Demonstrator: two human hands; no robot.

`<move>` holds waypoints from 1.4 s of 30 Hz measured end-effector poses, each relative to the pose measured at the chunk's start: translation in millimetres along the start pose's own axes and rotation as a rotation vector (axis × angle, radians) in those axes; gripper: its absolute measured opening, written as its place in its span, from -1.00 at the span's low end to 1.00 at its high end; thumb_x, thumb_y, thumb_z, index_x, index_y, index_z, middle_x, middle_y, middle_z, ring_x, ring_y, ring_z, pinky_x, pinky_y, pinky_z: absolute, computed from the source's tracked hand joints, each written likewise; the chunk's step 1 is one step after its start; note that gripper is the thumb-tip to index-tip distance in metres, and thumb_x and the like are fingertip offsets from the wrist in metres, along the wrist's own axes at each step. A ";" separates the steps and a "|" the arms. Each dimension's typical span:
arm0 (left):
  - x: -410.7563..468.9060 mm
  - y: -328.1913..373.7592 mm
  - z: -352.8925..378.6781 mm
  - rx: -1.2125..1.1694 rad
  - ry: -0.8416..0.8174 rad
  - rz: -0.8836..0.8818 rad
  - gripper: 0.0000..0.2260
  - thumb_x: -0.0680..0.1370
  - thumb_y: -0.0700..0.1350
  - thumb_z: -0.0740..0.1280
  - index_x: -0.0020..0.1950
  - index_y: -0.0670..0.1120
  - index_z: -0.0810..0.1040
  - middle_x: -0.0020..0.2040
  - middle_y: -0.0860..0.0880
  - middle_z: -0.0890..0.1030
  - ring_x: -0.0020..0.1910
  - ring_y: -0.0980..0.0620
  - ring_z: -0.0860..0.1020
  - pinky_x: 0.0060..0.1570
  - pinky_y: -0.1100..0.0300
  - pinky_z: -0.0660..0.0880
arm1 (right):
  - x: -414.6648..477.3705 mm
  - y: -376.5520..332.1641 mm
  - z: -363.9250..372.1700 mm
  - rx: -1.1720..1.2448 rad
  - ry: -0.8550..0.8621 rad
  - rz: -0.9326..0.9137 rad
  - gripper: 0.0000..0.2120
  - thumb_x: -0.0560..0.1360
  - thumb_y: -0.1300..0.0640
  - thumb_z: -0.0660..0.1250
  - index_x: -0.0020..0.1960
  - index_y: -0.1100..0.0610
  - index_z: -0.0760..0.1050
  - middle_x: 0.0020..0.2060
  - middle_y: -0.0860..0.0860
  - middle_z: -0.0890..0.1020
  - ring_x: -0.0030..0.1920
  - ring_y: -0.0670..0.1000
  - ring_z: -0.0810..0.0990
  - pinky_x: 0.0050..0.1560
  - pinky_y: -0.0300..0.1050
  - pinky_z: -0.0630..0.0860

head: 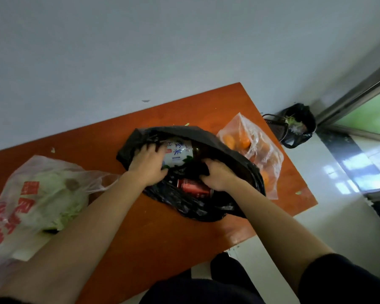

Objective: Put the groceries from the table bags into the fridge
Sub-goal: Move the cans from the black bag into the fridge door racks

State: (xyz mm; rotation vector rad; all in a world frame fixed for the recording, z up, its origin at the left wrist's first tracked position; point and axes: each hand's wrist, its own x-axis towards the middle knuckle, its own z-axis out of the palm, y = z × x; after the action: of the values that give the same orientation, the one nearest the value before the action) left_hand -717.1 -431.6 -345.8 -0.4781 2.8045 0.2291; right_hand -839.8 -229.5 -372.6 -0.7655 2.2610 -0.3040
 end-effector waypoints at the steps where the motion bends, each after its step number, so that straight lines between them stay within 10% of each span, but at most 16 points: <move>1: 5.0 -8.2 1.2 -0.027 -0.093 -0.098 -0.23 0.47 0.13 0.42 0.57 -0.03 0.14 0.33 -0.20 0.46 0.29 -0.24 0.46 0.25 -0.07 0.44 | -0.9 3.4 7.1 -0.038 -0.060 -0.004 -0.38 0.56 0.06 0.34 0.56 0.06 0.22 0.41 0.19 0.43 0.35 0.24 0.45 0.30 0.06 0.48; 9: 18.0 -17.7 10.9 0.026 -0.232 -0.191 -0.05 0.35 0.13 0.55 0.57 -0.08 0.10 0.30 -0.21 0.49 0.25 -0.22 0.51 0.16 0.02 0.51 | -4.8 16.4 55.6 -0.283 -0.150 0.056 -0.23 0.49 -0.05 0.44 0.57 0.11 0.17 0.44 0.22 0.28 0.26 0.31 0.50 0.19 0.09 0.56; 19: -17.9 -27.3 -6.9 -0.323 -0.272 -0.122 -0.63 0.53 0.02 0.38 0.31 0.00 0.47 0.18 -0.13 0.62 0.07 -0.14 0.58 0.01 0.07 0.53 | -34.2 -2.6 32.0 -0.256 -0.135 -0.009 -0.46 0.51 0.03 0.37 0.41 0.21 0.35 0.23 0.19 0.54 0.15 0.20 0.56 -0.04 -0.07 0.54; 26: -22.6 1.9 -46.4 -0.425 -0.020 -0.043 -0.53 0.64 0.15 0.21 0.45 -0.08 0.43 0.31 -0.08 0.57 0.23 -0.09 0.56 0.16 0.03 0.51 | -104.1 -7.4 -26.5 0.150 0.257 -0.060 -0.26 0.35 -0.23 0.53 0.41 0.02 0.38 0.16 -0.01 0.51 0.13 0.00 0.54 0.18 -0.06 0.52; 30: -36.8 36.6 -59.6 -0.570 0.220 0.020 -0.62 0.68 0.14 0.10 0.25 -0.05 0.56 -0.15 0.05 0.60 -0.25 0.09 0.53 -0.30 0.14 0.43 | -149.8 -5.4 -36.7 0.781 0.462 -0.025 -0.50 0.45 -0.19 0.48 0.30 -0.02 0.46 0.09 -0.02 0.65 0.01 -0.04 0.69 0.05 -0.03 0.66; 33: -52.2 70.6 -68.4 -0.679 0.315 0.152 -0.68 0.68 0.10 0.12 0.19 -0.03 0.58 -0.02 0.06 0.63 -0.09 0.09 0.56 -0.13 0.11 0.48 | -174.9 -0.6 -37.1 1.124 0.482 0.054 -0.58 0.48 -0.24 0.39 0.24 -0.06 0.50 0.13 0.03 0.67 0.07 -0.02 0.69 0.13 0.06 0.65; 42: -129.9 193.1 -88.7 -1.018 0.099 0.298 -0.77 0.67 0.08 0.16 0.11 0.09 0.60 0.05 0.12 0.65 0.09 0.18 0.58 0.17 0.07 0.52 | -291.0 44.5 -21.0 1.419 0.711 0.158 -0.49 0.53 -0.34 0.23 0.27 0.01 0.48 0.07 0.12 0.66 -0.01 0.07 0.70 -0.11 -0.14 0.58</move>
State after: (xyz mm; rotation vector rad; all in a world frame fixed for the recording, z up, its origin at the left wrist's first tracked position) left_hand -688.6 -230.6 -201.5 -0.2468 2.6297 1.7534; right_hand -709.4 -18.1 -213.2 0.3450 1.9141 -2.0184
